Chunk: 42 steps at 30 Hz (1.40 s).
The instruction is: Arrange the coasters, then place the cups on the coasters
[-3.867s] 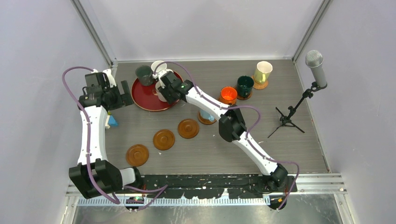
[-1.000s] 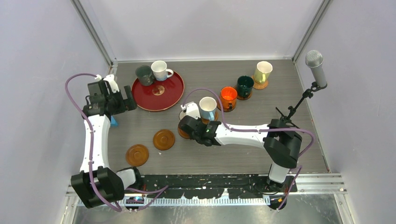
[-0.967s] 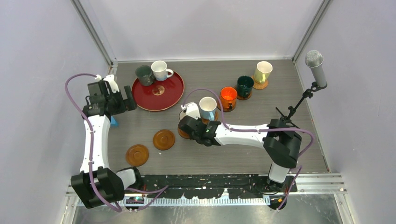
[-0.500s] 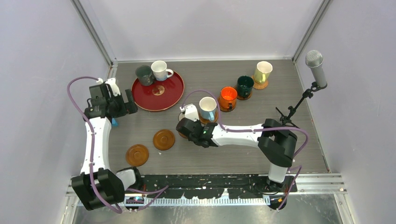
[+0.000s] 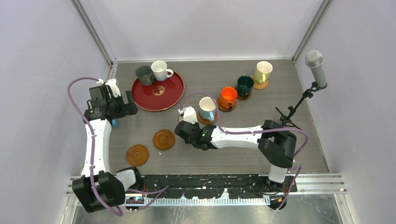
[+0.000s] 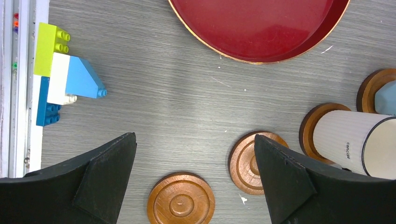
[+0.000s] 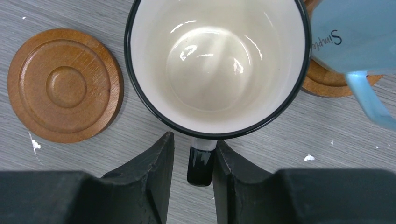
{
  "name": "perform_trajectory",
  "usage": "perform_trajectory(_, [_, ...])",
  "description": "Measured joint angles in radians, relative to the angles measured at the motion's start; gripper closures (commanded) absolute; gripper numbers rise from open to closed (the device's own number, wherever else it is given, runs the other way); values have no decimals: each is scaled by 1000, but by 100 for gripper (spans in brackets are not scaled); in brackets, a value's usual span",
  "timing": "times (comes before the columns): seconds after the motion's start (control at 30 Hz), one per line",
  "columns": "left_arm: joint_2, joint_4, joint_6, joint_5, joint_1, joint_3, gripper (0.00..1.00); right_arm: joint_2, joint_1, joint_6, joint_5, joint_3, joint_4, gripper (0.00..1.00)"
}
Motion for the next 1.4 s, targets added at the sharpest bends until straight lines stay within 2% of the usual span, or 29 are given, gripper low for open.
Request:
perform_trajectory(0.17, [-6, 0, 0, 0, 0, -3, 0, -1, 9, 0, -2, 0, 0, 54])
perform_trajectory(0.33, [-7, 0, 0, 10, 0, -3, 0, -8, 9, -6, -2, 0, -15, 39])
perform_trajectory(0.47, [-6, -4, 3, 49, 0, -3, 0, -62, 6, -39, -7, 0, -42, 31])
perform_trajectory(0.6, [19, -22, 4, 78, -5, 19, 0, -167, -9, -97, -27, 5, -58, 28])
perform_trajectory(0.73, [92, -30, 3, 78, -34, 103, 0, -251, -48, -153, -74, 49, -84, 27])
perform_trajectory(0.93, [259, -27, -5, 48, -118, 278, 0, -300, -170, -232, -177, 136, -106, 26])
perform_trajectory(1.1, [434, 14, -60, -54, -188, 414, 0, -285, -298, -258, -225, 227, -125, 25])
perform_trajectory(1.23, [601, 19, -172, -214, -256, 545, 0, -282, -383, -266, -237, 244, -139, 25])
perform_trajectory(1.4, [866, -45, -289, -404, -325, 851, 0, -282, -428, -279, -251, 244, -168, 25])
